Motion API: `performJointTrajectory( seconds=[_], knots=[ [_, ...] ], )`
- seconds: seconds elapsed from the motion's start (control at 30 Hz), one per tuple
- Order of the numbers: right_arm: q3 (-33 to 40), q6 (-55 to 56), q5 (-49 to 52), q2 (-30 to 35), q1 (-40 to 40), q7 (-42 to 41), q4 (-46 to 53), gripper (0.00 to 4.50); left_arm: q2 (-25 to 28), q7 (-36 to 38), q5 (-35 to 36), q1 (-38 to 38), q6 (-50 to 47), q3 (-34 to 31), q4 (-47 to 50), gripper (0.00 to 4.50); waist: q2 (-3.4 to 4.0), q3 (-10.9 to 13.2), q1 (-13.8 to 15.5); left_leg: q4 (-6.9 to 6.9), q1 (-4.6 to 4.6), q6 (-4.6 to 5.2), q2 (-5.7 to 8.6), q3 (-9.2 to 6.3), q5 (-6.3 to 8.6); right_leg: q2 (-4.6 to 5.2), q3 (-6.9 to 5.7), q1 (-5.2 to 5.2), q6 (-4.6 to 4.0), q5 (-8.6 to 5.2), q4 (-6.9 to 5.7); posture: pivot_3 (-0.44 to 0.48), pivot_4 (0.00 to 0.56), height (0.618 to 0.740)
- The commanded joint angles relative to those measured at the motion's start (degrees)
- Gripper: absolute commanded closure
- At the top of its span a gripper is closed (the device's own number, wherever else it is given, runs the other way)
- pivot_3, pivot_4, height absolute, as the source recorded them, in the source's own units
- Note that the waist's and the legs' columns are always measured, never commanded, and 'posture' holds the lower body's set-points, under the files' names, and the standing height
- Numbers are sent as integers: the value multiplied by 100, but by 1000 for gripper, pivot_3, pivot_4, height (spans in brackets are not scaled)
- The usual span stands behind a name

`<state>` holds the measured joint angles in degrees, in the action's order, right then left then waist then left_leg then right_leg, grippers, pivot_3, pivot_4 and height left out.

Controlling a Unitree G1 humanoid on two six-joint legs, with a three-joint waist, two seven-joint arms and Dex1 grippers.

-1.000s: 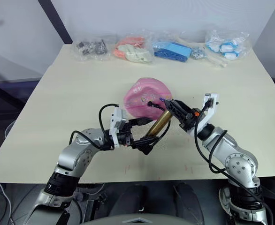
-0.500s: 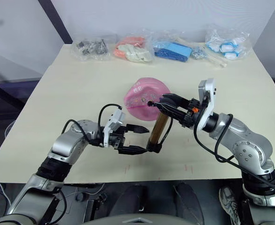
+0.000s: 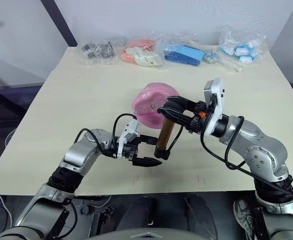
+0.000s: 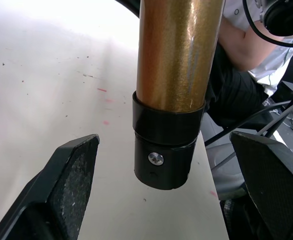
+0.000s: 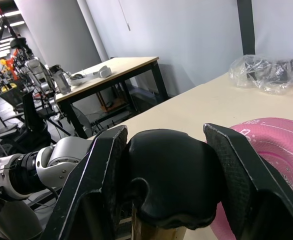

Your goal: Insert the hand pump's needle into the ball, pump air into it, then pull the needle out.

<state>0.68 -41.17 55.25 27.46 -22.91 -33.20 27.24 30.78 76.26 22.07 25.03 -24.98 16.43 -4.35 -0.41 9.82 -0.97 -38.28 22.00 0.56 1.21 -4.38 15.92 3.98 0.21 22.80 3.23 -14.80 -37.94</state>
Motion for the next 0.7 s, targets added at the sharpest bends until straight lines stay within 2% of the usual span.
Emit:
performJointTrajectory(
  seconds=[0.03,0.27,0.33,0.37,0.43,0.47,0.5,0.57,0.7],
  knots=[
    [53,28,72,-32,-140,-2,310,2540,-41,18,7,5,53,-14,118,54,0,0,0,0,0,0,0,0,0,0,0,0,0,0,0,0,150,740],
    [64,-10,64,-15,-116,-66,300,2540,-70,55,-61,-7,73,22,92,54,0,0,1,0,0,0,0,0,0,0,0,0,0,0,0,0,150,740],
    [69,-28,68,-12,-110,-92,301,2540,-81,64,-73,-4,72,37,97,548,0,0,1,0,0,0,0,0,0,0,0,0,0,0,0,0,150,740],
    [66,-34,60,-6,-98,-105,303,2540,-97,52,-59,-1,48,31,106,1111,0,0,1,0,0,0,0,0,0,0,0,0,0,0,0,0,150,740],
    [63,-31,37,0,-75,-129,293,2540,-109,59,-53,5,27,37,108,1388,0,0,-1,0,0,0,0,0,0,0,0,0,0,0,0,0,150,740],
    [64,-27,26,6,-63,-140,294,2540,-101,66,-68,2,23,52,105,1890,0,0,1,0,0,0,0,0,0,0,0,0,0,0,0,0,150,740],
    [69,-27,17,5,-57,-150,292,2540,-83,98,-103,0,59,81,98,2199,0,0,0,0,0,0,0,0,0,0,0,0,0,0,0,0,150,740],
    [75,-31,4,2,-42,-165,299,2540,-80,120,-94,-11,50,89,107,3335,0,0,0,0,0,0,0,0,0,0,0,0,0,0,0,0,150,740],
    [84,-28,-15,-1,-24,-185,306,2540,-61,181,-76,-29,10,120,139,3371,0,0,-1,0,0,0,0,0,0,0,0,0,0,0,0,0,150,740]
  ],
)
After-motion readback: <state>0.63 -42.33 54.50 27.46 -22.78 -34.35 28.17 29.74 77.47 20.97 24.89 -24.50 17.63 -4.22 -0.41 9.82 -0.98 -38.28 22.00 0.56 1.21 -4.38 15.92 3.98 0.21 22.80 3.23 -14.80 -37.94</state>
